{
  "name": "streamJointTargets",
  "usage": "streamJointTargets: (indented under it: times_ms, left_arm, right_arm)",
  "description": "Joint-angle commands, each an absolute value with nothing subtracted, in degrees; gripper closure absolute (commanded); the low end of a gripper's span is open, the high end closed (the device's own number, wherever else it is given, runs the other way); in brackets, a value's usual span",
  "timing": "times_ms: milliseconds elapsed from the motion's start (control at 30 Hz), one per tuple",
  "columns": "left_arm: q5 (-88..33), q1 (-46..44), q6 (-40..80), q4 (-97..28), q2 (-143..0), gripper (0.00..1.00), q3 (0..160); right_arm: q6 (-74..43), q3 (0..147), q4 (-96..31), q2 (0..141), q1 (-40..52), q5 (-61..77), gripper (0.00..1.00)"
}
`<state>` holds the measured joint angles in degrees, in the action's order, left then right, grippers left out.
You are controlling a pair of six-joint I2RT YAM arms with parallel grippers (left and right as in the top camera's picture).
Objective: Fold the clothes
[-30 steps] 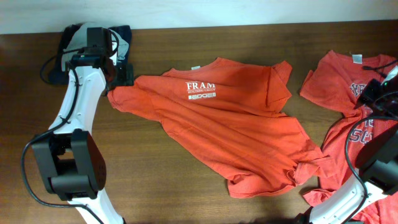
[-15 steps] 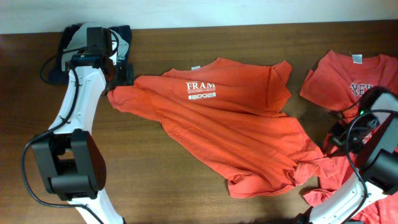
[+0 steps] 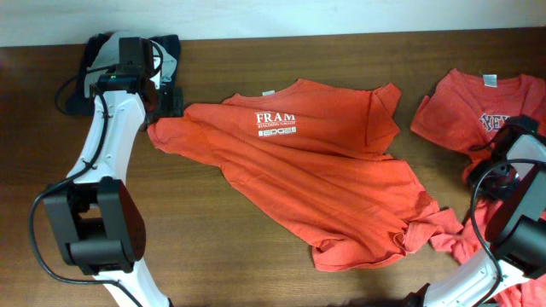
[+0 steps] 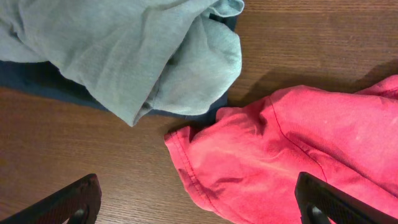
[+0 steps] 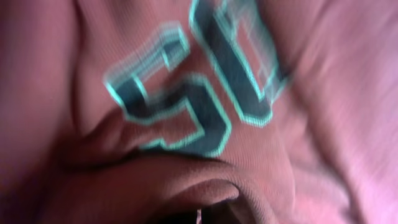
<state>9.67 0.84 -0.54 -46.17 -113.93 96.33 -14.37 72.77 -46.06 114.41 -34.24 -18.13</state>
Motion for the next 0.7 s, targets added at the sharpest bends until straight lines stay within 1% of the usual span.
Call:
streamJointTargets:
  times_ms: [0,133,233,333,433,467,533,567,600,667]
  left_arm:
    - [9.67,1.28,-0.64,-46.13,-113.56,0.01,97.17]
    - [9.67,1.28,-0.64,-46.13,-113.56,0.01,97.17]
    - [9.67,1.28,-0.64,-46.13,-113.56,0.01,97.17]
    - [9.65,1.28,-0.64,-46.13,-113.56,0.01,97.17]
    - [9.67,1.28,-0.64,-46.13,-113.56,0.01,97.17]
    - [9.67,1.28,-0.64,-46.13,-113.56,0.01,97.17]
    - [9.67,1.28,-0.64,-46.13,-113.56,0.01,97.17]
    - [9.67,1.28,-0.64,-46.13,-113.56,0.01,97.17]
    - [9.67,1.28,-0.64,-46.13,-113.56,0.01,97.17]
    - [9.67,1.28,-0.64,-46.13,-113.56,0.01,97.17]
  right_arm:
    - [-9.41,71.13,-39.97,118.87,-36.14,-22.04,0.96]
    - [-8.78,72.14,-36.05,118.87,-38.72,-22.70,0.96]
    - [-6.26,75.53,-34.48,118.87,-41.63,-22.46,0.96]
    - [-5.28,81.47,-36.64,118.87,-43.27,-18.09,0.96]
    - [-3.18,90.54,-42.35,118.87,-43.03,-14.11,0.96]
    - [-3.18,93.27,-44.58,118.87,-42.89,-11.29,0.92]
    - [-3.20,98.94,-50.41,118.87,-42.65,-6.11,0.68]
    - [-3.20,101.62,-54.04,118.87,-42.65,-4.03,0.59]
    - [-3.40,104.79,-59.02,118.87,-42.68,-1.78,0.56]
    - [-3.46,107.94,-66.19,118.87,-42.78,2.37,0.55]
